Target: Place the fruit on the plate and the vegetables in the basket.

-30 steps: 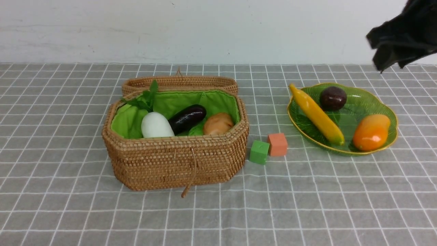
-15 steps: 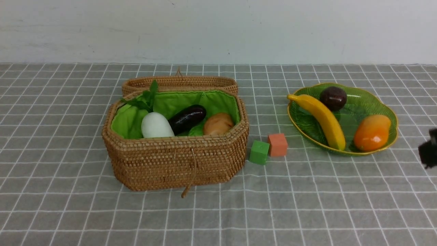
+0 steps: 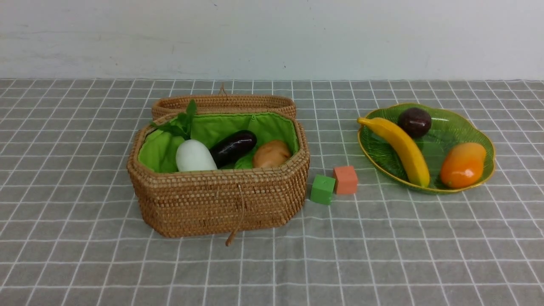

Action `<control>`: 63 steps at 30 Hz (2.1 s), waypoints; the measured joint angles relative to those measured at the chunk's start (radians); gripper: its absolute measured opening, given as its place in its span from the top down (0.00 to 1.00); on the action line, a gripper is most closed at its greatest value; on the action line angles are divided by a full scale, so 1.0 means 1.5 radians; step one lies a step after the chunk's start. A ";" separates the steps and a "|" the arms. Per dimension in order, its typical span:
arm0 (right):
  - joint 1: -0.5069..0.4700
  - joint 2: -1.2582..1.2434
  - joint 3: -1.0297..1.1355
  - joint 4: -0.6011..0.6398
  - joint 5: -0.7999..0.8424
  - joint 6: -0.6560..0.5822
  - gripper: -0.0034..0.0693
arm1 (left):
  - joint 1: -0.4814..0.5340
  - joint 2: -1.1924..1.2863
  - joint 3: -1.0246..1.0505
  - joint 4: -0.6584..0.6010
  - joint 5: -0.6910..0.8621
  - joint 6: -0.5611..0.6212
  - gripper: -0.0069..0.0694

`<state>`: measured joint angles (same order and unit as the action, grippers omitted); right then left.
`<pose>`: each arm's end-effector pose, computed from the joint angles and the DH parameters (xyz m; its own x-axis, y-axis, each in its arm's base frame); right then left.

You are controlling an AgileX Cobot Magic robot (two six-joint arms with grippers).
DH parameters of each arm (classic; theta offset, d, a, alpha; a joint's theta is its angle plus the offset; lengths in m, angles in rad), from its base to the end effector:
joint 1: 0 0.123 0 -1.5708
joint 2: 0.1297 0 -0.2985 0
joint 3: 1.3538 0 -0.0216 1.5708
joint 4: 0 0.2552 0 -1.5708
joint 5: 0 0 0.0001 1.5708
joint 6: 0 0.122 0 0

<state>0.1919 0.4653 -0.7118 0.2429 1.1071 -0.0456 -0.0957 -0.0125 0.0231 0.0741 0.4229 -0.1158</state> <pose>0.0667 0.0397 0.3121 -0.6977 -0.0712 -0.7128 -0.2946 0.9355 0.1949 0.0711 -0.0031 0.1576 -0.3397 -0.0158 -0.9404 0.0507 0.9981 -0.0351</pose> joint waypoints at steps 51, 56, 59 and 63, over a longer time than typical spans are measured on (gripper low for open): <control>-0.174 -0.322 0.272 0.045 -0.185 0.150 0.91 | 0.000 0.000 0.000 0.000 0.000 0.000 0.60; -0.174 -0.322 0.296 -0.049 -0.263 0.265 0.90 | 0.000 0.000 0.000 0.000 0.000 0.000 0.60; -0.174 -0.322 0.325 -0.089 -0.288 0.322 0.90 | 0.000 0.000 0.000 0.000 0.000 0.000 0.60; -0.174 -0.322 0.391 -0.118 -0.316 0.378 0.89 | 0.000 0.000 0.000 0.000 0.000 0.000 0.60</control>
<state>-0.0686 -0.0182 -0.1251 0.0659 0.6337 0.5206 -0.0957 -0.0125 0.0231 0.0741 0.4228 -0.1158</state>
